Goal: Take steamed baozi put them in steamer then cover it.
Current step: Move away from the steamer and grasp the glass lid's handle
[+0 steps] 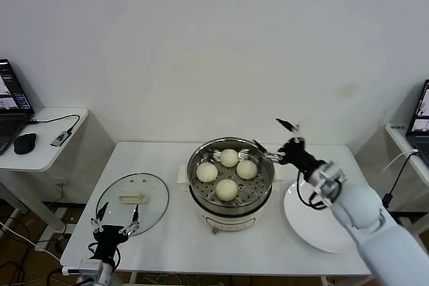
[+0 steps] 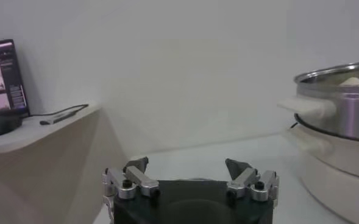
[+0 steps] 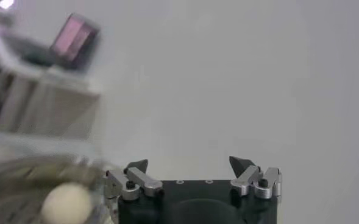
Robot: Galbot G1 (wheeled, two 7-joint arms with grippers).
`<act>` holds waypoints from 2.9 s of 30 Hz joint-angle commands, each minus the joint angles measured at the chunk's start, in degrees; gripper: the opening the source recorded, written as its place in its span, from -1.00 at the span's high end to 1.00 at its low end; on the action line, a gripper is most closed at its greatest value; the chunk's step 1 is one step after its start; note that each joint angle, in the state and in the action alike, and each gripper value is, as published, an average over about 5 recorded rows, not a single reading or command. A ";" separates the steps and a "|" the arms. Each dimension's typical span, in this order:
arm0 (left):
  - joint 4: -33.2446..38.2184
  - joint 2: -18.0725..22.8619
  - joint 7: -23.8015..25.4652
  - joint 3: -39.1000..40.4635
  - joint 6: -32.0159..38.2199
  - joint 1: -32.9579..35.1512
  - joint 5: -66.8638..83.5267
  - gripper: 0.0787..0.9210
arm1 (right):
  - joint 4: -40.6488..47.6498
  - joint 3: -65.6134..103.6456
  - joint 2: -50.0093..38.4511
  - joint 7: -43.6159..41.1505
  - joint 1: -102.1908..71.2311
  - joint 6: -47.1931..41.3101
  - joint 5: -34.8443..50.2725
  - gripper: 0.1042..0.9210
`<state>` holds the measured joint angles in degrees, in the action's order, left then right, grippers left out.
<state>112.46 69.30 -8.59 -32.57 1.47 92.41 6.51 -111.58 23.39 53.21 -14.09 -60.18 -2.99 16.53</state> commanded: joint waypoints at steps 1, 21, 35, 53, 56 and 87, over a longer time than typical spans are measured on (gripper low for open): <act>-3.67 -0.73 -1.15 -1.76 8.61 -0.67 -28.52 -0.77 | -6.58 32.60 25.49 -6.33 -24.65 5.88 -8.60 -0.76; -18.36 -7.92 -1.13 -2.27 10.46 -8.00 -72.01 -0.77 | -4.91 40.20 32.07 0.75 -30.80 1.48 -10.59 -0.76; -27.91 -8.89 0.19 -0.03 9.76 -20.29 -74.95 -0.77 | -7.75 38.59 33.70 -0.10 -32.60 2.08 -7.53 -0.76; -35.23 -7.60 0.54 3.97 9.71 -26.84 -76.16 -0.77 | -10.63 36.00 35.32 -0.96 -34.08 1.40 -7.83 -0.76; -36.98 -7.52 0.48 4.52 9.82 -27.93 -76.05 -0.77 | -10.54 35.89 35.46 -1.00 -34.23 1.54 -8.13 -0.76; -43.94 -6.58 -1.27 6.77 12.27 -31.98 -73.40 0.21 | -10.09 31.76 37.11 -1.30 -35.17 2.82 -12.00 -0.76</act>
<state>71.35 62.59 -8.61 -25.93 13.23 61.07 -67.49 -121.75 55.73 90.24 -15.33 -95.25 -0.36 5.13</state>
